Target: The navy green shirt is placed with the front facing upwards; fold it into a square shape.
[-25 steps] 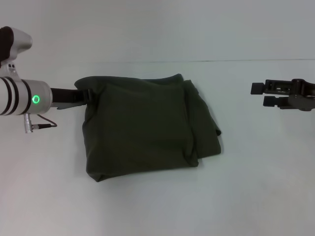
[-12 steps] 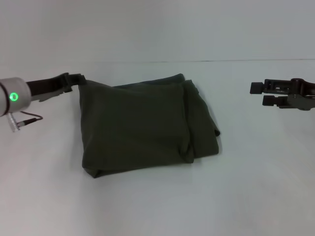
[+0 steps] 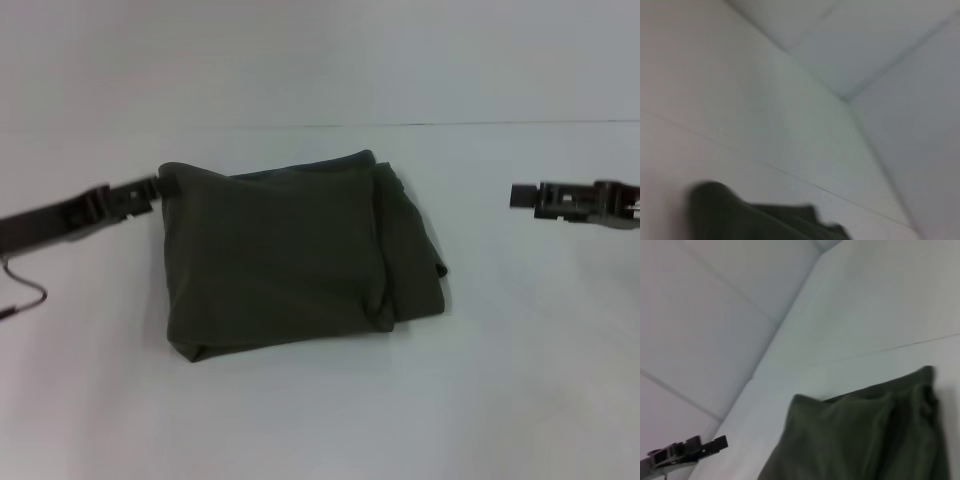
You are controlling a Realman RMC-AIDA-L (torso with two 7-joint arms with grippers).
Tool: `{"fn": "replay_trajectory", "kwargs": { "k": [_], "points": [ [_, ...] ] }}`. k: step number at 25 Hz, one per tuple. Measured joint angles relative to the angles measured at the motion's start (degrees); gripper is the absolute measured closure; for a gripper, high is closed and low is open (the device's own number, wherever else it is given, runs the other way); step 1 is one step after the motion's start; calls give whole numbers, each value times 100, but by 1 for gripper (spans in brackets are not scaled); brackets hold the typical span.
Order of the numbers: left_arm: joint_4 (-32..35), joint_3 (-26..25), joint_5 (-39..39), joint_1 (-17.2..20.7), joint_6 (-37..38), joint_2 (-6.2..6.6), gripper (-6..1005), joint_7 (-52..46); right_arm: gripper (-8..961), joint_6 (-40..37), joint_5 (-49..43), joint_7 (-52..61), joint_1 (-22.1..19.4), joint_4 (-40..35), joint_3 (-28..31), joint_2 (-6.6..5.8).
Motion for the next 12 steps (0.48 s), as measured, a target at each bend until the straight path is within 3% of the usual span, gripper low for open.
{"fn": "replay_trajectory", "kwargs": {
  "k": [2,5,12],
  "points": [
    [14,-311,-5,147,949,2,206,618,37,-203,71,-467,-98,0,40,56],
    [70,-458,32,406,1940,-8,204,1554,38,-529,305,-1367,-314,0,60,243],
    [326,-421,443,1063,2535,-287,204,3582,38,-757,398,-3599,-933,42,-9,783]
  ]
}}
